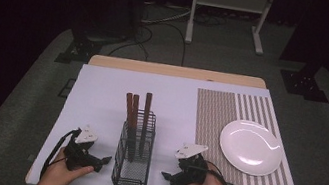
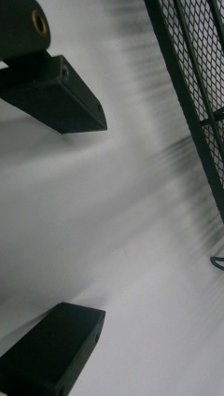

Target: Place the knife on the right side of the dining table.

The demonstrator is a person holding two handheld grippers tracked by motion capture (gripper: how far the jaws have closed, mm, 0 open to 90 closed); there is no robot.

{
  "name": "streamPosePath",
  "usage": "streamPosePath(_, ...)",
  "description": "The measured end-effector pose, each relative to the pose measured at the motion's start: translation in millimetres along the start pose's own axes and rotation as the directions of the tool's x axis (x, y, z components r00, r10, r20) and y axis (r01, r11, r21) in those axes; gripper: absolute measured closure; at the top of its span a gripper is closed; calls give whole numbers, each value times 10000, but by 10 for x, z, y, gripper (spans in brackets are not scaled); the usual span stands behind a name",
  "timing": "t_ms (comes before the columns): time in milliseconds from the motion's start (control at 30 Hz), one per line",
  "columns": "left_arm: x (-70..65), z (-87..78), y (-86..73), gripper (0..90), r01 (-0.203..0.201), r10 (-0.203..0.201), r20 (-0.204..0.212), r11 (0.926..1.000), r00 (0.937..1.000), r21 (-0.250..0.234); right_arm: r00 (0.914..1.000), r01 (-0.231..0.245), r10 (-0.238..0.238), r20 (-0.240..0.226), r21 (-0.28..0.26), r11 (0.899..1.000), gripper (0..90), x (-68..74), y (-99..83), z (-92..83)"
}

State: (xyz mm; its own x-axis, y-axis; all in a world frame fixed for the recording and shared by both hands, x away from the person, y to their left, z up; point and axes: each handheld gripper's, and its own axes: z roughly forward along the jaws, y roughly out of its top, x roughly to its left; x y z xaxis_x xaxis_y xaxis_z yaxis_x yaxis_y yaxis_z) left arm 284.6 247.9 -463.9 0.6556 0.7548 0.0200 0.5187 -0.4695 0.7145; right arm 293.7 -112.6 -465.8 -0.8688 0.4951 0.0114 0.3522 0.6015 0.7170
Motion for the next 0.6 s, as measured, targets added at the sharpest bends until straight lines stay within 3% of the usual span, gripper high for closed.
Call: streamPosePath(600, 2, -2, 1, 0, -24, 24, 4, 10000, 10000, 22, 9999, -133, 133, -28, 104, 9999, 72, -20, 27, -7)
